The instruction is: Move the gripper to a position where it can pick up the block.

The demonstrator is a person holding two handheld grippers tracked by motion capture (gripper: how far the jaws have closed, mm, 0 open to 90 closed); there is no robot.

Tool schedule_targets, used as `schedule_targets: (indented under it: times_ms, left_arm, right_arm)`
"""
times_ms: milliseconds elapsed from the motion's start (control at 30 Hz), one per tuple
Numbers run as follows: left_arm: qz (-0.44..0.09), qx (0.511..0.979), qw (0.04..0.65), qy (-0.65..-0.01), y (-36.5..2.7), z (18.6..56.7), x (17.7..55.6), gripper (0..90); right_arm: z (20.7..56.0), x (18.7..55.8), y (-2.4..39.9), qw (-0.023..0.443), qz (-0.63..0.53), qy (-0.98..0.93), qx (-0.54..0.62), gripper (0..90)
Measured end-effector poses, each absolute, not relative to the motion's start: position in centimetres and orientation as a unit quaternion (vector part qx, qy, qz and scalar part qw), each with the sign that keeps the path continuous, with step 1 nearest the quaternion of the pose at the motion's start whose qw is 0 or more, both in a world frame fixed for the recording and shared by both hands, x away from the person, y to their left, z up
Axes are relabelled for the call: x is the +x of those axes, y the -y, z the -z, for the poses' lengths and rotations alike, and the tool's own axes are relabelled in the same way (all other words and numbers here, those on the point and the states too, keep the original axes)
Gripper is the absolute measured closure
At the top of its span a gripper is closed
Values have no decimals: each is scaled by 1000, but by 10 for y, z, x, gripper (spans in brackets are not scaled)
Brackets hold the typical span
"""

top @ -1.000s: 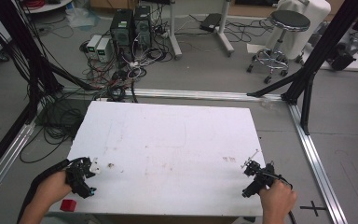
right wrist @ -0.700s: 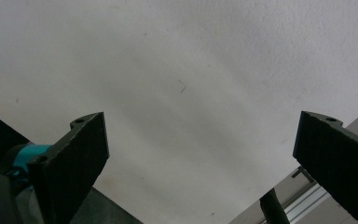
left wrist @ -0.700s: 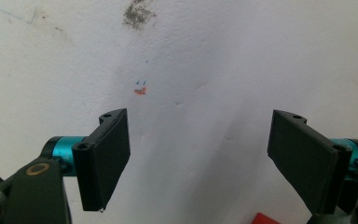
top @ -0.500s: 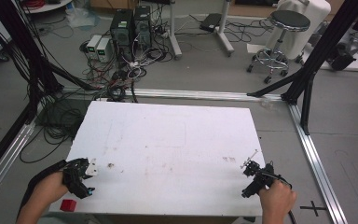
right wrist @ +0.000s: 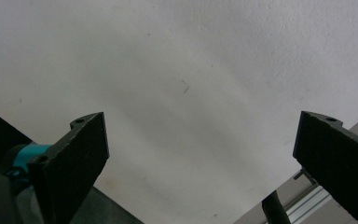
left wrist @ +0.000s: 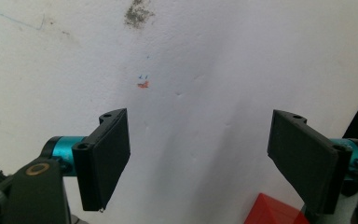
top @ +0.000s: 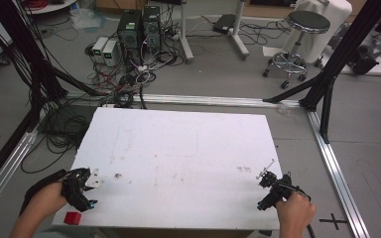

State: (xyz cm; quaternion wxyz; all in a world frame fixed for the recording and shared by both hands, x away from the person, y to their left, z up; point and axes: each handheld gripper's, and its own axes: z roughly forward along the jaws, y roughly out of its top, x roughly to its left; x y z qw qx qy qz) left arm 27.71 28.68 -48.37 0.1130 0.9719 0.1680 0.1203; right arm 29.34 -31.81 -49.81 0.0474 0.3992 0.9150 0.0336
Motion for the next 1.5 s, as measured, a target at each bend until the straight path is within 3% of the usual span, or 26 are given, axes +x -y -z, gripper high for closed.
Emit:
schedule_targets:
  times_ms: [700, 1500]
  left_arm:
    - [-111, 990, 68, -57, -303, 466, 277, 215]
    - [-83, 996, 37, -16, -310, 470, 246, 216]
  right_arm:
    - [496, 293, 315, 48, -40, -916, 396, 25]
    - [496, 293, 314, 47, -44, -916, 396, 25]
